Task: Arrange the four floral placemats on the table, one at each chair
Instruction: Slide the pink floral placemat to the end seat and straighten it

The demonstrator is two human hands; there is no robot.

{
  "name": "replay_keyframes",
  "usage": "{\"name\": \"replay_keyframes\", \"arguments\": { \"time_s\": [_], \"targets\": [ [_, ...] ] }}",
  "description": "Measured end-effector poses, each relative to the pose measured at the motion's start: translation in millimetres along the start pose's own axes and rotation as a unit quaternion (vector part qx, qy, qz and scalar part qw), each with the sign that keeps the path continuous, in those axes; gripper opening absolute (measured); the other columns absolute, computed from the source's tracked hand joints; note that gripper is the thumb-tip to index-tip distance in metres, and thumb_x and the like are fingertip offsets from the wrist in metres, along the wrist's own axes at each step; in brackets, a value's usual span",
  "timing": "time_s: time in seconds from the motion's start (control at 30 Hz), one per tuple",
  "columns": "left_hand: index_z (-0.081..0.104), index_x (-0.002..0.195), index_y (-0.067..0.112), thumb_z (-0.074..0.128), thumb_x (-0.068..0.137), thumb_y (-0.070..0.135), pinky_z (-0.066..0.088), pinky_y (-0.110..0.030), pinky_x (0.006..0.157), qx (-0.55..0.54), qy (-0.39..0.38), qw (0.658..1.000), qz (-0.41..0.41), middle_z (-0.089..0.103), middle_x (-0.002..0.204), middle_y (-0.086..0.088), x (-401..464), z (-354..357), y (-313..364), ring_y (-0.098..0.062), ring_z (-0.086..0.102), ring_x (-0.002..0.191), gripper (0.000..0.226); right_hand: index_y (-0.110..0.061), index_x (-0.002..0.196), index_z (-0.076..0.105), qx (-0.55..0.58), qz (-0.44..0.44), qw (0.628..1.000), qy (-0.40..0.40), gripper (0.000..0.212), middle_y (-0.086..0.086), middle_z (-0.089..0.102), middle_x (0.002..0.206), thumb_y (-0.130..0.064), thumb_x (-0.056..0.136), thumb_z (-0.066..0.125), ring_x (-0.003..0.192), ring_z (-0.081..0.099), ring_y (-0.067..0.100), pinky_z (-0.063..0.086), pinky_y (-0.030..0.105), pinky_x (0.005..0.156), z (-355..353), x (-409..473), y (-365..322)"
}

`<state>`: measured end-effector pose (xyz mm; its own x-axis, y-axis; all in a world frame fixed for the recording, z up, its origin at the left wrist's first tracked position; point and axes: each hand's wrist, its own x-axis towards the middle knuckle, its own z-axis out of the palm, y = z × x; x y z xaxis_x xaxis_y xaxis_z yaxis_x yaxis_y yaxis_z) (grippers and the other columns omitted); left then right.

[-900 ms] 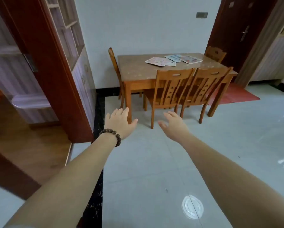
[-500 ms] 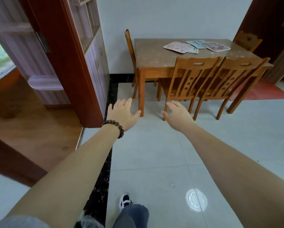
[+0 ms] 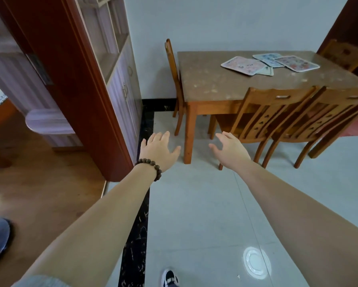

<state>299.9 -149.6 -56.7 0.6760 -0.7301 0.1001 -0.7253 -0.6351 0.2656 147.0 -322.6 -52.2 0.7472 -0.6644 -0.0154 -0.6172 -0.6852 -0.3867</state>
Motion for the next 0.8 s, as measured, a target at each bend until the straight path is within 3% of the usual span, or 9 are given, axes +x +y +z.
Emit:
{"name": "replay_keyframes", "arguments": {
  "time_s": [0.5, 0.63, 0.8],
  "targets": [
    [0.020, 0.147, 0.020, 0.037, 0.091, 0.056, 0.011, -0.047, 0.115, -0.004, -0.026, 0.999, 0.027, 0.025, 0.154, -0.006, 239, 19, -33, -0.023, 0.016, 0.142, 0.069, -0.017, 0.144, 0.035, 0.042, 0.040, 0.998, 0.028, 0.059, 0.006, 0.028, 0.154, -0.047, 0.094, 0.044, 0.144, 0.018, 0.024, 0.024, 0.044, 0.115, 8, 236, 10],
    [0.020, 0.147, 0.018, 0.036, 0.090, 0.055, 0.012, -0.048, 0.115, 0.002, -0.030, 0.999, 0.035, 0.025, 0.154, -0.006, 326, 41, -30, -0.023, 0.016, 0.142, 0.070, -0.018, 0.143, 0.036, 0.055, 0.055, 0.996, 0.035, 0.058, 0.006, 0.028, 0.154, -0.047, 0.093, 0.044, 0.138, 0.031, 0.026, 0.034, 0.045, 0.109, 12, 321, 28],
    [0.022, 0.147, 0.018, 0.036, 0.090, 0.058, 0.015, -0.048, 0.114, 0.022, -0.045, 0.998, 0.038, 0.026, 0.153, -0.005, 455, 55, -13, -0.022, 0.018, 0.142, 0.071, -0.018, 0.142, 0.036, 0.055, 0.070, 0.996, 0.029, 0.056, 0.007, 0.029, 0.153, -0.045, 0.094, 0.044, 0.141, 0.022, 0.026, 0.028, 0.042, 0.112, -1, 438, 47]
  ]
}}
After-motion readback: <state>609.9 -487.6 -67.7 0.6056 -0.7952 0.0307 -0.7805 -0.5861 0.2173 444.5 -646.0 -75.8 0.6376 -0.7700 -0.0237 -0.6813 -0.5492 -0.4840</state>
